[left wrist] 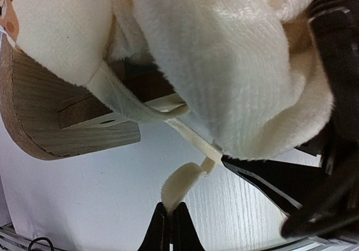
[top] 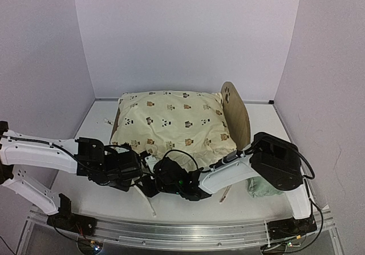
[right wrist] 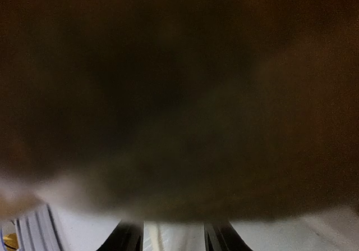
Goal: Set up the pet bed
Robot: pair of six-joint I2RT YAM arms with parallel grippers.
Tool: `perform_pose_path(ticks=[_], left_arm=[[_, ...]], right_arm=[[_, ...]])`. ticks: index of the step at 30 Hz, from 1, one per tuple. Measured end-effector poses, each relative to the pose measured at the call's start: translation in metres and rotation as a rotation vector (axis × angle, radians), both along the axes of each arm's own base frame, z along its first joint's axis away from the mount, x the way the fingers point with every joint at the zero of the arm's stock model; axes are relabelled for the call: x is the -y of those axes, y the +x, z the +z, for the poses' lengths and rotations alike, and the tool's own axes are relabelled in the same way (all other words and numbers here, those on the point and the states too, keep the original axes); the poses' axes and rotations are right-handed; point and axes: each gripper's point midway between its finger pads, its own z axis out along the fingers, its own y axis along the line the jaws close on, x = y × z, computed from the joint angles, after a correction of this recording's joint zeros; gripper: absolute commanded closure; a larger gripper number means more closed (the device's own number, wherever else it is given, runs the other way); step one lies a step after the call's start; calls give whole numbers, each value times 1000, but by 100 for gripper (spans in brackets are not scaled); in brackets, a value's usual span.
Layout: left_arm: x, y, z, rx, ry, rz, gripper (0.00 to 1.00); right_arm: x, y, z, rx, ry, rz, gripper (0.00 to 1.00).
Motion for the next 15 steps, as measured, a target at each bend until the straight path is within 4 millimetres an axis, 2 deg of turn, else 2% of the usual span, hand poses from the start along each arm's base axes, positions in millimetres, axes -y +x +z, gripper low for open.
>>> perform_pose_path(ticks=[3, 8, 15], left_arm=[[2, 0, 1, -2, -13, -1, 100], [5, -1, 0, -7, -29, -5, 100], [5, -1, 0, -14, -29, -10, 100]], right_arm=[[-3, 8, -13, 40, 4, -23, 60], [-11, 16, -13, 109, 50, -43, 62], [-15, 24, -10, 175, 102, -64, 78]])
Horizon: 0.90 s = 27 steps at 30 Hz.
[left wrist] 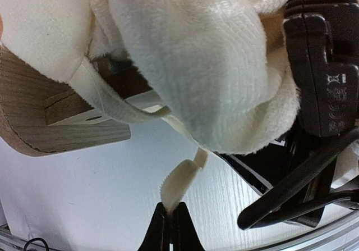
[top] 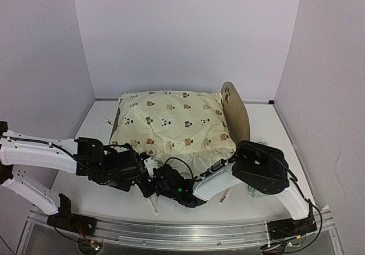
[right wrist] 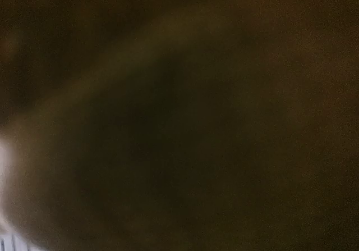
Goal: Set up the pet bed
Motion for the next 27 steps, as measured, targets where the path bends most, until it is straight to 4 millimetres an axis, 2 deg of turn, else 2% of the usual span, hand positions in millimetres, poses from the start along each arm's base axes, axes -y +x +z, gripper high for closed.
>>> perform_pose_path(ticks=[10, 17, 22, 27], left_arm=[[1, -2, -1, -16, -4, -4, 100], [0, 0, -1, -15, -6, 3, 100], [-1, 19, -4, 1, -39, 44, 100], [-1, 33, -11, 4, -64, 62, 100]], right_arm=[[0, 7, 0, 65, 28, -34, 100], [2, 7, -2, 81, 22, -37, 100], [14, -7, -15, 76, -15, -18, 100], [19, -18, -4, 81, -14, -1, 100]])
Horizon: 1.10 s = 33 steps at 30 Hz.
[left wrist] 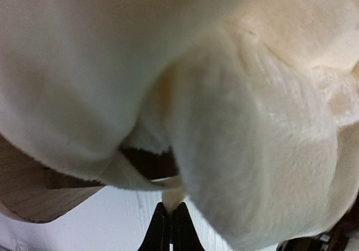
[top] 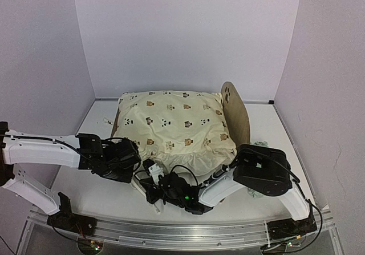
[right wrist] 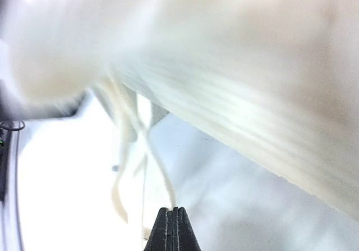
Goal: Set up the pet bed
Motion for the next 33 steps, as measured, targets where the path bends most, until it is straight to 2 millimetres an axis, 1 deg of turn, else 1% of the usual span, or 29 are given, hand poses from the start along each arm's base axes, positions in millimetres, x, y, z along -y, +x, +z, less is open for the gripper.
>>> perform_pose_path(ticks=[3, 5, 9, 13, 15, 19, 22, 24, 26, 30, 33], left_arm=[[6, 3, -6, -4, 0, -10, 100], [9, 4, -9, -5, -4, -11, 100], [11, 6, -11, 1, -19, -7, 100], [10, 9, -17, 1, -17, 4, 100], [9, 11, -21, -1, -12, 10, 100], [6, 13, -29, -2, 4, 18, 100], [7, 14, -32, 2, 4, 20, 100], [8, 15, -33, 5, 1, 20, 100], [8, 16, -34, 10, 0, 17, 100], [8, 16, -36, 16, 4, 9, 100], [9, 17, -36, 19, 3, 4, 100]], right_arm=[[1, -3, 10, 11, 9, 5, 100], [2, -4, 13, 16, 8, 6, 100], [5, -6, 10, 16, -4, 12, 100], [4, -13, 5, 6, -13, 59, 99], [2, -19, 4, 2, -15, 97, 95], [3, -30, 1, 15, -25, 166, 80], [10, -36, 1, 31, -47, 192, 73], [18, -37, 4, 53, -65, 194, 71], [26, -35, 11, 84, -80, 179, 72], [33, -26, 27, 148, -95, 131, 82], [33, -17, 31, 188, -123, 92, 86]])
